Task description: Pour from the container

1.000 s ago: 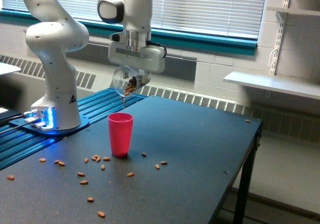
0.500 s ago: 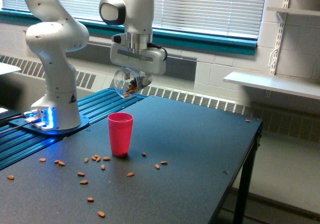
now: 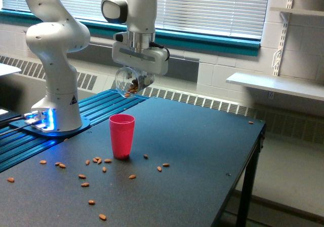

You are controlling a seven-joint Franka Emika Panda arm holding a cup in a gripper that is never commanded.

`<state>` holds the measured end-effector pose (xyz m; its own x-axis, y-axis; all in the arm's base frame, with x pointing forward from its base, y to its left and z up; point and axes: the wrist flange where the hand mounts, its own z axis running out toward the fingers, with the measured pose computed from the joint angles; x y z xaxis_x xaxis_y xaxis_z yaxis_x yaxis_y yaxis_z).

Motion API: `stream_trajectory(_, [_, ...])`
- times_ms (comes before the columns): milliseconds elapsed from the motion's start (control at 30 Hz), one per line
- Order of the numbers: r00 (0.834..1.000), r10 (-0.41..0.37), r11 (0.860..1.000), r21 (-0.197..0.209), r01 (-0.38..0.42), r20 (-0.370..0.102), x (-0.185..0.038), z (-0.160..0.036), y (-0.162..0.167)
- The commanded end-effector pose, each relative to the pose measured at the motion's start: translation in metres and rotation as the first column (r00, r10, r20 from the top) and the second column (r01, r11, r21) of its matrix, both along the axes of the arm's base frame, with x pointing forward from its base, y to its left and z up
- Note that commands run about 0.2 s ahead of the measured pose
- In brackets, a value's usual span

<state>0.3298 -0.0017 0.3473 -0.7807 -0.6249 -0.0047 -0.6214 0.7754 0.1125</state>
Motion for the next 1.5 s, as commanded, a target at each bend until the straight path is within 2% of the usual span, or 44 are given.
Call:
stream_trajectory(33, [1.0, -0.008, 1.0, 0.004, 0.008, -0.015, -0.001, 0.005, -0.003])
stream_trajectory(200, [0.999, -0.018, 1.0, 0.015, 0.018, -0.027, -0.001, 0.007, -0.002])
stream_trajectory(300, [1.0, -0.027, 0.999, 0.031, 0.027, -0.01, 0.002, 0.01, 0.0])
stream_trajectory(1500, [1.0, -0.022, 0.998, 0.065, 0.022, -0.003, -0.001, 0.01, -0.018])
